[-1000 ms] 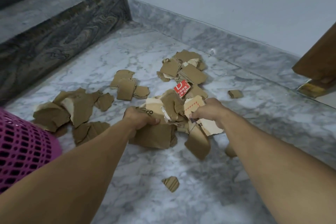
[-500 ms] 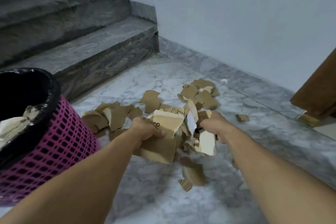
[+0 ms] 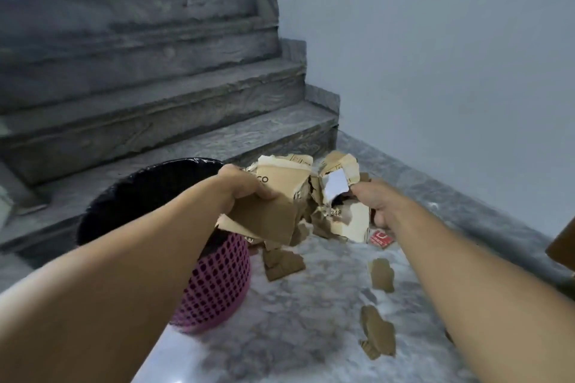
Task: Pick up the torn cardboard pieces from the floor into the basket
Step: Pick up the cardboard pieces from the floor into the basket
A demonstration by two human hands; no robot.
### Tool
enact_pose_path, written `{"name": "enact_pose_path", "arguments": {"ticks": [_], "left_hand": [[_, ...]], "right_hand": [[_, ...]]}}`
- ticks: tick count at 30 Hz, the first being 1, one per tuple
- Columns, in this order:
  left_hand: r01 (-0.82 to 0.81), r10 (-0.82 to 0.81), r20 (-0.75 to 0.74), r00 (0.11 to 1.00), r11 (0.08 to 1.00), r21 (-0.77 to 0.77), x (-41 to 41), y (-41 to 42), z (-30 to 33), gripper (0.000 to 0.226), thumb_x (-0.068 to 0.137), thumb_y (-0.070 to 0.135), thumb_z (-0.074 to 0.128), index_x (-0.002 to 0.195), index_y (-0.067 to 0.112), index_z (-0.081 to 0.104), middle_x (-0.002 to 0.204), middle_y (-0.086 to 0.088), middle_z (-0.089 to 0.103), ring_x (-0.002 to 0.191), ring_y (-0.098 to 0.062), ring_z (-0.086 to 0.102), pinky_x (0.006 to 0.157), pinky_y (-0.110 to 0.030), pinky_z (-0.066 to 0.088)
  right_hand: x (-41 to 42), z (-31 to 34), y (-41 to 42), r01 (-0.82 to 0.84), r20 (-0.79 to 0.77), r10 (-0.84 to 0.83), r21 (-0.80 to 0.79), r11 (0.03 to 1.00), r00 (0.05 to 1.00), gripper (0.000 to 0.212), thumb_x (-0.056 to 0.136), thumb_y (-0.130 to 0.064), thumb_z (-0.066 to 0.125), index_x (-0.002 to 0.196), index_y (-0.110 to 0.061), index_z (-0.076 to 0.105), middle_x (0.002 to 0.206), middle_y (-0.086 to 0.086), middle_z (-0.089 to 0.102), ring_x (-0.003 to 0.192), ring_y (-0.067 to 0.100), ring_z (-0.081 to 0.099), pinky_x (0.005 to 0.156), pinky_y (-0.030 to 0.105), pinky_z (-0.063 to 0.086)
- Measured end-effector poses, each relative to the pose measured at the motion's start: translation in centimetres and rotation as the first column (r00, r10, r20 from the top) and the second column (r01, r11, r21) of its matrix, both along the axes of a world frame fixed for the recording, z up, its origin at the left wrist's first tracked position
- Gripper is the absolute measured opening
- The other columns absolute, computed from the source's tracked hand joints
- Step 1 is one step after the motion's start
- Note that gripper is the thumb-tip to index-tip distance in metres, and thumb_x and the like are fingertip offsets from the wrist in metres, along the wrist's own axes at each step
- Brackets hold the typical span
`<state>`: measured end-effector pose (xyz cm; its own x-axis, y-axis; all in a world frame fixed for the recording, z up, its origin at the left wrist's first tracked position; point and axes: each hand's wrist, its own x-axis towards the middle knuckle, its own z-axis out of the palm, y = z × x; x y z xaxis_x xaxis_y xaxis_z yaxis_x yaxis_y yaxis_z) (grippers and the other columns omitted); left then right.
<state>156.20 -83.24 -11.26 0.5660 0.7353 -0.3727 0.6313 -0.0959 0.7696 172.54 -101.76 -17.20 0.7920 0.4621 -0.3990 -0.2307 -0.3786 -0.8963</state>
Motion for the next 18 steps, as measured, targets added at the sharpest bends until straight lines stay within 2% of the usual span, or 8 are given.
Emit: {"name": "enact_pose_path", "arguments": {"ticks": [4, 6, 8, 10, 14, 16, 18], "left_hand": [[-0.096, 0.095, 0.040, 0.995, 0.995, 0.037, -5.0, 3.0, 4.1, 0.072, 0.050, 0.018, 0.094, 0.111, 0.005, 0.058, 0.102, -0.013, 0.066, 0.090, -0.032, 0.065, 0.082, -0.046, 0.056], [-0.140, 0.138, 0.039, 0.990, 0.989, 0.038, -7.4, 4.8, 5.1, 0.068, 0.051, 0.017, 0.094, 0.108, 0.005, 0.059, 0.103, -0.013, 0.066, 0.091, -0.034, 0.065, 0.081, -0.049, 0.055], [-0.201, 0.199, 0.042, 0.979, 0.979, 0.044, -9.8, 6.5, 5.5, 0.070, 0.048, 0.018, 0.095, 0.107, 0.005, 0.061, 0.104, -0.014, 0.066, 0.092, -0.035, 0.065, 0.082, -0.052, 0.055], [-0.245, 0.243, 0.044, 0.969, 0.968, 0.051, -12.0, 8.5, 5.4, 0.073, 0.046, 0.019, 0.096, 0.108, 0.004, 0.060, 0.106, -0.014, 0.066, 0.093, -0.034, 0.064, 0.085, -0.050, 0.054], [-0.334, 0.333, 0.048, 0.942, 0.942, 0.033, -15.1, 11.7, 3.5, 0.066, 0.056, 0.021, 0.093, 0.108, 0.003, 0.057, 0.105, -0.013, 0.063, 0.095, -0.032, 0.060, 0.085, -0.044, 0.052], [-0.347, 0.346, 0.047, 0.937, 0.938, 0.013, -16.1, 12.3, 2.1, 0.075, 0.056, 0.028, 0.093, 0.115, 0.001, 0.056, 0.111, -0.014, 0.063, 0.099, -0.033, 0.061, 0.090, -0.048, 0.052], [-0.336, 0.334, 0.033, 0.942, 0.940, 0.060, -17.1, 12.9, 0.2, 0.076, 0.058, 0.035, 0.091, 0.116, 0.000, 0.057, 0.111, -0.014, 0.064, 0.098, -0.032, 0.063, 0.089, -0.046, 0.054]], "right_hand": [[-3.0, 4.2, 5.2, -0.128, 0.036, 0.126, 0.065, 0.990, 0.991, 0.036, 0.067, -0.014, 0.074, 0.102, -0.009, 0.071, 0.090, 0.016, 0.076, 0.083, 0.033, 0.072, 0.081, 0.052, 0.056], [-4.7, 5.5, 7.8, -0.182, 0.057, 0.179, 0.065, 0.981, 0.982, 0.040, 0.064, -0.016, 0.076, 0.104, -0.011, 0.071, 0.089, 0.015, 0.076, 0.083, 0.032, 0.074, 0.082, 0.059, 0.055], [-7.2, 6.9, 10.2, -0.207, 0.075, 0.203, 0.061, 0.976, 0.976, 0.032, 0.074, -0.011, 0.072, 0.106, -0.007, 0.069, 0.089, 0.016, 0.075, 0.079, 0.031, 0.074, 0.078, 0.056, 0.057], [-9.2, 7.5, 12.7, -0.240, 0.097, 0.235, 0.048, 0.970, 0.967, 0.025, 0.081, -0.006, 0.067, 0.106, -0.004, 0.066, 0.090, 0.017, 0.074, 0.075, 0.030, 0.074, 0.071, 0.046, 0.060], [-12.3, 6.8, 17.3, -0.307, 0.110, 0.305, 0.001, 0.952, 0.946, 0.030, 0.082, -0.010, 0.070, 0.111, -0.002, 0.063, 0.094, 0.015, 0.073, 0.072, 0.025, 0.071, 0.060, 0.032, 0.058], [-13.4, 5.9, 18.7, -0.344, 0.091, 0.342, 0.006, 0.939, 0.935, 0.033, 0.082, -0.018, 0.075, 0.110, -0.004, 0.063, 0.099, 0.011, 0.071, 0.081, 0.021, 0.067, 0.069, 0.034, 0.058], [-14.4, 4.6, 19.7, -0.379, 0.096, 0.380, -0.023, 0.925, 0.920, 0.027, 0.082, -0.022, 0.076, 0.099, -0.007, 0.063, 0.096, 0.009, 0.066, 0.088, 0.020, 0.063, 0.079, 0.037, 0.058]]}}
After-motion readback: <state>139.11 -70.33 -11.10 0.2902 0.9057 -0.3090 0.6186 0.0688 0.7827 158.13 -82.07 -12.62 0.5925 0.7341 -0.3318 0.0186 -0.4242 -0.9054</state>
